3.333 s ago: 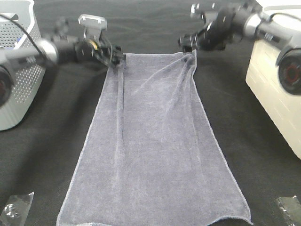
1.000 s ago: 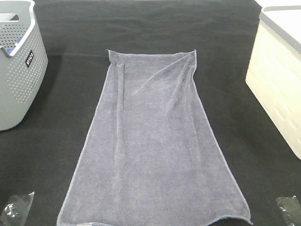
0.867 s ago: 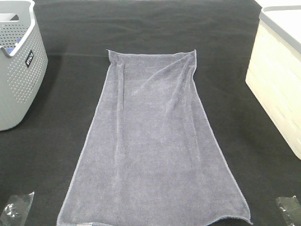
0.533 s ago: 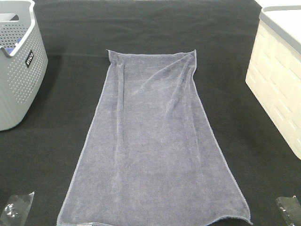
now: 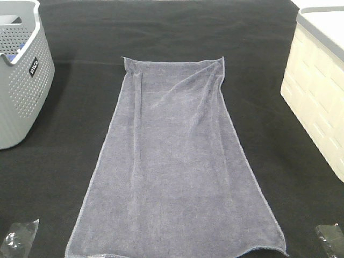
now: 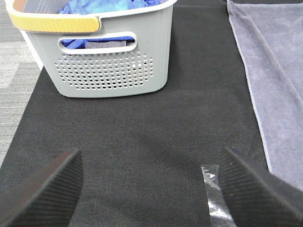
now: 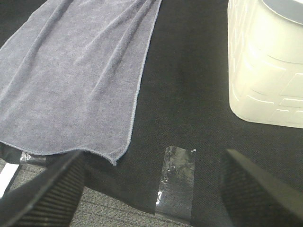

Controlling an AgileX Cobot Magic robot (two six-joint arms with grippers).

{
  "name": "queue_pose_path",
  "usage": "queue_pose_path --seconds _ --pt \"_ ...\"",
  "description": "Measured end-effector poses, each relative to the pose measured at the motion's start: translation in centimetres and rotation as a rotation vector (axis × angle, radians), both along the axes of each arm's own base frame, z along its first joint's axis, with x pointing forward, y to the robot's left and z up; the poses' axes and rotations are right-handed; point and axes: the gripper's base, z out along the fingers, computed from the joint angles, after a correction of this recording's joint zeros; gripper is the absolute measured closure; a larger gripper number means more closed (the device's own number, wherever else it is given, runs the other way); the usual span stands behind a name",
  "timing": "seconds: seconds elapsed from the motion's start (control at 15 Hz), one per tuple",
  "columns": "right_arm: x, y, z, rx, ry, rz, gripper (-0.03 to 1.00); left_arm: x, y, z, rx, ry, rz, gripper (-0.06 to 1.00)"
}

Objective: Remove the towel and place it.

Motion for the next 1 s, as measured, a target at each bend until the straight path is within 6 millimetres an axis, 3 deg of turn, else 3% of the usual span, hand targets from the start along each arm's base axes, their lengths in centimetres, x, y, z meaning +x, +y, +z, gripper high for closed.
queue_pose_path --seconds 1.0 --pt "0.0 0.03 0.01 0.003 -0.001 0.003 0.2 0.0 -0.01 0.0 -0.001 0.0 -0.001 0.2"
